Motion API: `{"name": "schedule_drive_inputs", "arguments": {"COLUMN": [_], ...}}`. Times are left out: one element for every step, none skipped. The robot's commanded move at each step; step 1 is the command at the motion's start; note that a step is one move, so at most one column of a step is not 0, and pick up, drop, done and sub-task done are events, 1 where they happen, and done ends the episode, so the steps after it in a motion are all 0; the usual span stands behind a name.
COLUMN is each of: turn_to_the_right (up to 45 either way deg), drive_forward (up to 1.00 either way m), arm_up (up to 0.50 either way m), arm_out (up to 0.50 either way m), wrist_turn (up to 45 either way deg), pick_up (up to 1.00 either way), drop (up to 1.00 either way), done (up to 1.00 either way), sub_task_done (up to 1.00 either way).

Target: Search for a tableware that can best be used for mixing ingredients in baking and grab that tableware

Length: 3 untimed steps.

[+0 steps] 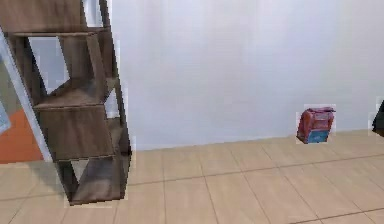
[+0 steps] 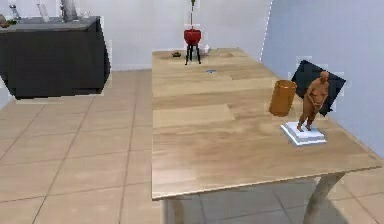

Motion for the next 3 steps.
{"name": "schedule_drive_inputs", "arguments": {"turn_to_the_right": [-6.0, 0.0, 39.0], "drive_forward": [0.00, 0.15, 0.00], "arm_up": [0.00, 0.00, 0.00], "arm_out": [0.00, 0.00, 0.00], "wrist_turn": [0.0, 0.0, 0.0], "pick_up": [0.00, 0.00, 0.00], "drop": [0.00, 0.00, 0.00], "done": [0.00, 0.00, 0.00], "sub_task_done": [0.00, 0.00, 0.00]}}
